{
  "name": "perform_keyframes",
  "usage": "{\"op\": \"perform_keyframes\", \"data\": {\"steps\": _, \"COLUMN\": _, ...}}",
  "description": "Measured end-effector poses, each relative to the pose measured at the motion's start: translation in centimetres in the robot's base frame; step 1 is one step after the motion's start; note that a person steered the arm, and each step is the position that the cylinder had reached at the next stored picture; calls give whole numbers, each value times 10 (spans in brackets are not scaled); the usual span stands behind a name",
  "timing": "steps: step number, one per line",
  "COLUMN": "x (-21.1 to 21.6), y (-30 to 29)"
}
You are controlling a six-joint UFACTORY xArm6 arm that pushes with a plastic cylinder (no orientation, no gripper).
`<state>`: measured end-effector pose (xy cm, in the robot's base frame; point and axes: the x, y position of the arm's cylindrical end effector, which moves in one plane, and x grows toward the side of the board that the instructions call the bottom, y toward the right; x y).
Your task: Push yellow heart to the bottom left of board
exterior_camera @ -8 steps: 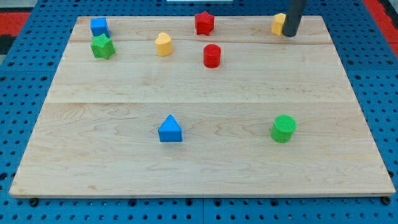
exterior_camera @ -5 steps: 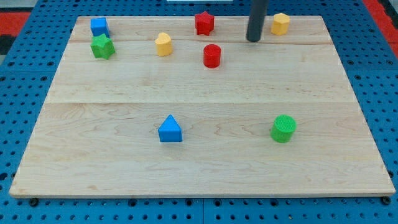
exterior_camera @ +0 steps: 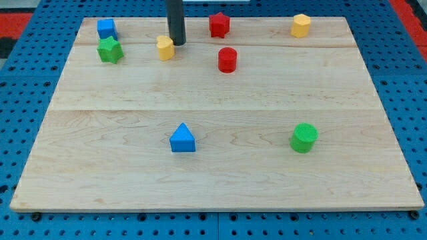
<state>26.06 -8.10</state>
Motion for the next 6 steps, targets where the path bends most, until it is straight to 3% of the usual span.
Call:
{"op": "perform_keyframes", "data": {"steps": 1, "x": -12, "y": -14}}
{"op": "perform_keyframes", "data": {"steps": 6, "x": 89, "y": -31}}
